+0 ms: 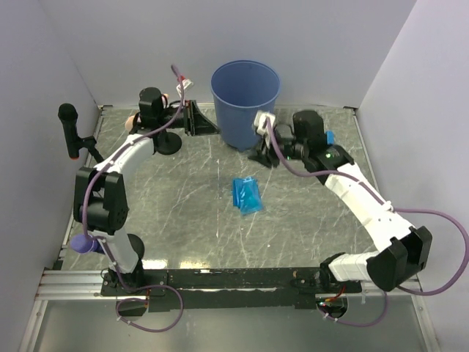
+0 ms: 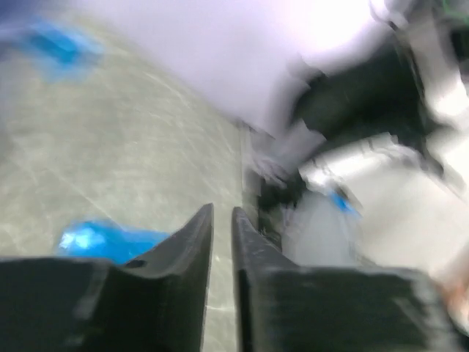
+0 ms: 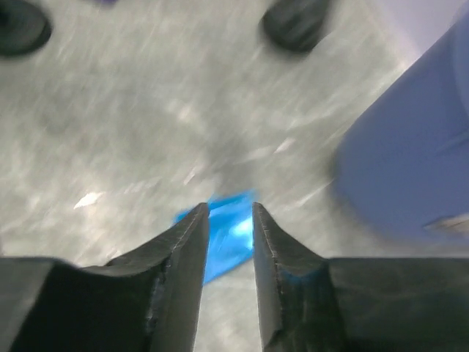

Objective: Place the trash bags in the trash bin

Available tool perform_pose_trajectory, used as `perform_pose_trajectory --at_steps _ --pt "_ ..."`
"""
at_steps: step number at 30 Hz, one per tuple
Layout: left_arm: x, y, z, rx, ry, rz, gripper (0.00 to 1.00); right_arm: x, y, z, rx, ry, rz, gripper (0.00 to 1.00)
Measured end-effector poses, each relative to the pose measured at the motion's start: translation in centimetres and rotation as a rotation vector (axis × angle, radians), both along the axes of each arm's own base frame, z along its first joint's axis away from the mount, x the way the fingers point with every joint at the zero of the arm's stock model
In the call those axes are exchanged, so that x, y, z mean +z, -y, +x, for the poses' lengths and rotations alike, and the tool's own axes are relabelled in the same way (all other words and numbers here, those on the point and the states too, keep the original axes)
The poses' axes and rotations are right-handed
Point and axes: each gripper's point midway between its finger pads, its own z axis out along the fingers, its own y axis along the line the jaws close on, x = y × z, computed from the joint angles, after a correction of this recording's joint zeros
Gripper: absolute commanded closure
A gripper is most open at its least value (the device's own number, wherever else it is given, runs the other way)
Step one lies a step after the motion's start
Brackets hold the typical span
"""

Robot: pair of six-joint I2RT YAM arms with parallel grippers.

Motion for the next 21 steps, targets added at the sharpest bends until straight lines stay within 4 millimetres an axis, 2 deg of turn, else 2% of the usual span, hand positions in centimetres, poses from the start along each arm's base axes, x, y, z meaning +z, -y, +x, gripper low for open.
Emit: perform_pose_trajectory --at_steps 2,3,4,7,9,11,12,13,14,16,17,19,21 --pt "-2.7 -0.8 3.1 0.178 -0.015 0.078 0.74 -3.1 0.6 -1.2 0.003 -0.074 -0.041 0.68" --pt "-3.8 -1.0 3.6 0.228 -0.004 0.123 0.73 -4.4 0.8 -1.6 0.004 -0.109 -0.061 0.69" --pt "-4.8 -0.9 3.6 0.261 0.011 0.173 0.73 -6.2 1.2 -2.3 0.007 -0.162 -0.091 0.70" --pt "-6.8 -0.3 2.3 0.301 0.059 0.277 0.73 -9.0 1.8 -3.9 0.037 -0.251 -0.149 0.72" --pt "-8.2 -0.1 1.1 0.314 0.052 0.325 0.71 -9.7 1.8 -4.4 0.070 -0.268 -0.167 0.72" --pt "-10.5 -0.6 0.5 0.362 -0.002 0.380 0.69 -10.1 1.7 -4.9 0.116 -0.259 -0.182 0.72" --pt "-11.8 -1.1 0.5 0.394 -0.042 0.405 0.69 -10.4 1.5 -5.3 0.147 -0.246 -0.196 0.72" --pt "-14.0 -2.1 0.5 0.445 -0.107 0.443 0.68 -10.7 1.0 -6.2 0.196 -0.232 -0.217 0.70" --pt "-15.6 -2.8 0.3 0.477 -0.158 0.469 0.68 -11.0 0.3 -7.2 0.251 -0.221 -0.235 0.66" --pt "-18.6 -4.2 -0.2 0.540 -0.254 0.524 0.67 -11.8 -0.9 -9.1 0.344 -0.214 -0.270 0.50" --pt "-19.7 -4.8 -0.5 0.567 -0.293 0.545 0.66 -12.5 -1.5 -9.9 0.382 -0.210 -0.291 0.46" --pt "-21.3 -5.5 -0.8 0.612 -0.348 0.572 0.64 -14.3 -2.0 -10.3 0.382 -0.221 -0.332 0.32" --pt "-22.0 -6.0 -1.0 0.652 -0.372 0.587 0.63 -16.2 -1.8 -9.8 0.329 -0.243 -0.369 0.01"
